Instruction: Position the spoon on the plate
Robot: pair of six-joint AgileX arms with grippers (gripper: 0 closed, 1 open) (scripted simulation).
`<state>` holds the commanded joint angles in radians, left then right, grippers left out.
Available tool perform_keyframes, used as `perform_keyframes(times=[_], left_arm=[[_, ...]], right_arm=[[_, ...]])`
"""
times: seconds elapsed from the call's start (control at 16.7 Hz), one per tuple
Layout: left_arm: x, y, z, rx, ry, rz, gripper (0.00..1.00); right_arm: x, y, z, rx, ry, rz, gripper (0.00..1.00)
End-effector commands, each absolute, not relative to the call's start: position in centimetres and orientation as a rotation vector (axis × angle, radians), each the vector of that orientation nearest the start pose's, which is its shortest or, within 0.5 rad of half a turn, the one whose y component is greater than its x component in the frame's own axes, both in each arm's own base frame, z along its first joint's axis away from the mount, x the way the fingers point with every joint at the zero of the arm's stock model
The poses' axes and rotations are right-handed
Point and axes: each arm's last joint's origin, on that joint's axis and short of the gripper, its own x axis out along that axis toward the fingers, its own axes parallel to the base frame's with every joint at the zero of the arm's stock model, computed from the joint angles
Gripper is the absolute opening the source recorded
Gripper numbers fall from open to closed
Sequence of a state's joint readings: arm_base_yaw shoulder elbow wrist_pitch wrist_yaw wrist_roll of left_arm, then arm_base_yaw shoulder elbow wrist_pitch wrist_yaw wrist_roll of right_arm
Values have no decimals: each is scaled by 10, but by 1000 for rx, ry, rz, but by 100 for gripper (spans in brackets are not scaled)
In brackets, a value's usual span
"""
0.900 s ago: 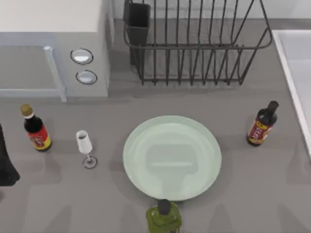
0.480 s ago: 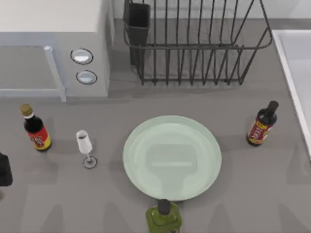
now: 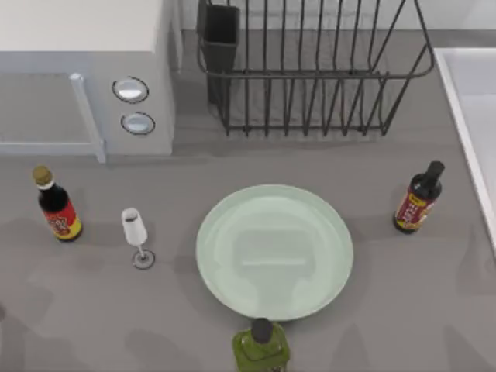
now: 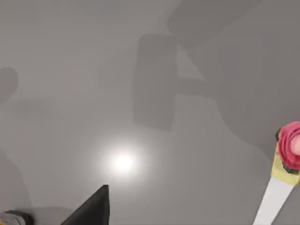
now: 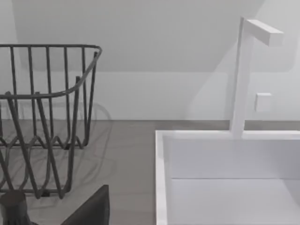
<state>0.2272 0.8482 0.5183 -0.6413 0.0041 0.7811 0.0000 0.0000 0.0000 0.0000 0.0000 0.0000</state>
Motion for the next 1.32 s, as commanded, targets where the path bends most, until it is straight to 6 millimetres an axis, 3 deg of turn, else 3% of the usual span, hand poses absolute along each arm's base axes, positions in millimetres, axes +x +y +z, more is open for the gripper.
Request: perform_keyframes(times=[0.18, 0.42, 0.6, 0.96, 1.14, 1.32], left_arm=[[174, 53, 194, 675, 1227, -372, 100], [196, 74, 193, 702, 1400, -604, 100], [205, 84, 192, 703, 1445, -699, 100], [205, 83, 191, 706, 1446, -707, 100], [208, 84, 175, 700, 1451, -709, 100], [211, 86, 142, 704, 1445, -702, 100]], right_arm=[[106, -1, 160, 0, 0, 0, 100], [106, -1, 160, 0, 0, 0, 100], [106, -1, 160, 0, 0, 0, 100], [106, -1, 160, 0, 0, 0, 100], [106, -1, 160, 0, 0, 0, 100], [106, -1, 160, 0, 0, 0, 100]])
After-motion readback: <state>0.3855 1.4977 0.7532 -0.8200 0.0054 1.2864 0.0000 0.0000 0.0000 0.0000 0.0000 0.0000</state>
